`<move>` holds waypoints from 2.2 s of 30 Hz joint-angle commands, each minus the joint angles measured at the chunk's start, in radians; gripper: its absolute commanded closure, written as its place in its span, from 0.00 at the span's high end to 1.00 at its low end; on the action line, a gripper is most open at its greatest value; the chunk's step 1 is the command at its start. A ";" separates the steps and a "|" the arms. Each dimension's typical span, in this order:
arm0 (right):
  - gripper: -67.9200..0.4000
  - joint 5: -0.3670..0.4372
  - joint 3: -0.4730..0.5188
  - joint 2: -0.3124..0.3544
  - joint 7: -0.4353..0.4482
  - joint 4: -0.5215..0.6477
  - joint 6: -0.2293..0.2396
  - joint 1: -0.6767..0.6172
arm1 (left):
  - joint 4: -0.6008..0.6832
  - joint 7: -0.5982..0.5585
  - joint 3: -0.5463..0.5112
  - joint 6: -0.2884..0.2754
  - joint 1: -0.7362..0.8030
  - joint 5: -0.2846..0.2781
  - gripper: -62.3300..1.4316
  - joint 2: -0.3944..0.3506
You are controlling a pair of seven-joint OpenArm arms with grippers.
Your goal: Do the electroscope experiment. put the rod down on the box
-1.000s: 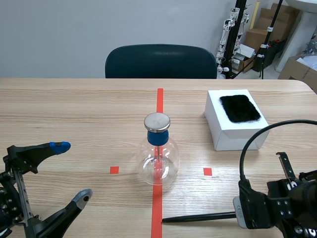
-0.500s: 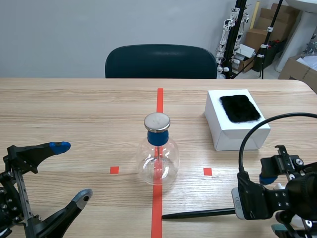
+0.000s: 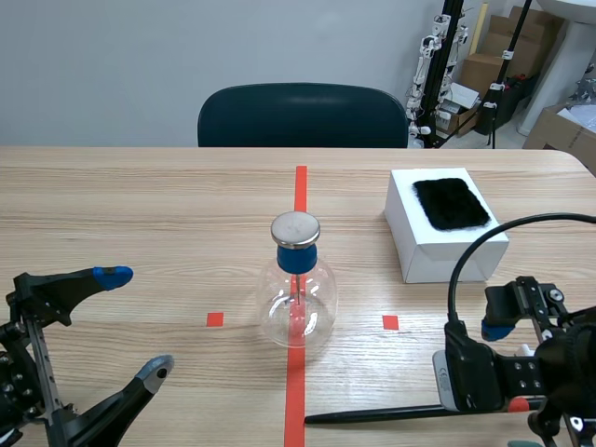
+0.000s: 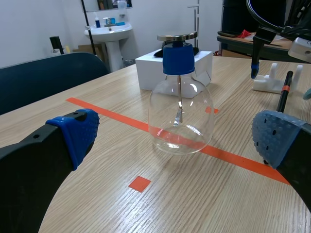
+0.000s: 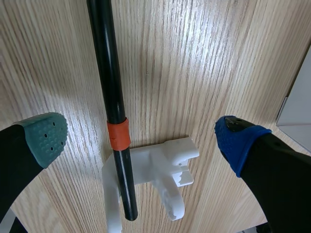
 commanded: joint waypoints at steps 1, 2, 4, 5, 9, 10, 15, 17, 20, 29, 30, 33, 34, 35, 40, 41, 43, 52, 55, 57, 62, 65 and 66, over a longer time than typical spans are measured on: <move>0.92 0.014 0.007 0.001 -0.014 0.007 0.008 0.012 | 0.017 -0.018 -0.003 -0.002 -0.006 -0.014 1.00 -0.011; 0.92 0.014 0.007 0.001 -0.015 0.007 0.008 0.012 | 0.017 -0.018 -0.003 -0.002 -0.006 -0.014 1.00 -0.011; 0.92 0.014 0.007 0.001 -0.014 0.007 0.008 0.012 | 0.017 -0.018 -0.003 -0.002 -0.006 -0.014 1.00 -0.011; 0.92 0.014 0.007 0.001 -0.014 0.007 0.008 0.012 | 0.017 -0.018 -0.003 -0.002 -0.006 -0.014 1.00 -0.011; 0.92 0.021 0.008 0.002 -0.006 0.007 0.008 0.012 | 0.017 -0.018 -0.003 -0.002 -0.006 -0.014 1.00 -0.011; 0.92 0.021 0.009 0.003 0.002 0.007 0.008 0.012 | 0.017 -0.018 -0.003 -0.002 -0.006 -0.014 1.00 -0.011; 0.92 0.021 0.010 0.006 0.014 0.008 0.008 0.010 | 0.017 -0.018 -0.003 -0.002 -0.006 -0.014 1.00 -0.011; 0.92 0.021 0.013 0.008 0.034 0.008 0.008 0.010 | 0.017 -0.018 -0.003 -0.002 -0.006 -0.014 1.00 -0.011; 0.92 0.021 0.039 0.015 0.089 0.008 0.008 -0.008 | 0.017 -0.018 -0.003 -0.002 -0.006 -0.014 1.00 -0.011; 0.92 0.019 0.074 0.020 0.141 0.008 0.008 -0.027 | 0.017 -0.018 -0.003 -0.002 -0.005 -0.014 1.00 -0.011; 0.92 0.015 0.074 0.020 0.141 0.008 0.008 -0.027 | 0.017 -0.018 -0.003 -0.002 -0.005 -0.014 1.00 -0.011; 0.92 0.012 0.074 0.020 0.141 0.008 0.008 -0.027 | 0.017 -0.018 -0.003 -0.002 -0.005 -0.014 1.00 -0.011; 0.92 0.012 0.074 0.020 0.140 0.008 0.008 -0.027 | 0.017 -0.018 -0.003 -0.002 -0.005 -0.014 1.00 -0.011; 0.92 0.012 0.074 0.020 0.140 0.008 0.008 -0.027 | 0.017 -0.018 -0.003 -0.002 -0.005 -0.014 1.00 -0.011; 0.92 0.004 0.074 0.019 0.133 0.008 0.008 -0.027 | 0.017 -0.018 -0.003 -0.002 -0.005 -0.014 1.00 -0.011; 0.92 0.004 0.074 0.019 0.133 0.008 0.008 -0.027 | 0.017 -0.018 -0.003 -0.002 -0.005 -0.014 1.00 -0.011; 0.92 0.001 0.074 0.019 0.133 0.008 0.008 -0.027 | 0.017 -0.018 -0.003 -0.002 -0.005 -0.014 1.00 -0.011; 0.92 -0.014 0.074 0.019 0.133 0.008 0.008 -0.027 | 0.017 -0.018 -0.003 -0.002 -0.005 -0.014 1.00 -0.011; 0.92 -0.014 0.074 0.019 0.134 0.008 0.008 -0.027 | 0.017 -0.018 -0.003 -0.002 -0.005 -0.014 1.00 -0.011; 0.92 -0.014 0.074 0.019 0.134 0.008 0.008 -0.027 | 0.017 -0.018 -0.003 -0.002 -0.005 -0.014 1.00 -0.011; 0.92 -0.014 0.074 0.019 0.134 0.008 0.008 -0.027 | 0.017 -0.018 -0.003 -0.002 -0.005 -0.014 1.00 -0.011; 0.92 -0.014 0.074 0.019 0.134 0.008 0.008 -0.027 | 0.017 -0.018 -0.003 -0.002 -0.005 -0.014 1.00 -0.011; 0.92 -0.014 0.074 0.019 0.134 0.008 0.008 -0.027 | 0.017 -0.018 -0.003 -0.002 -0.005 -0.014 1.00 -0.011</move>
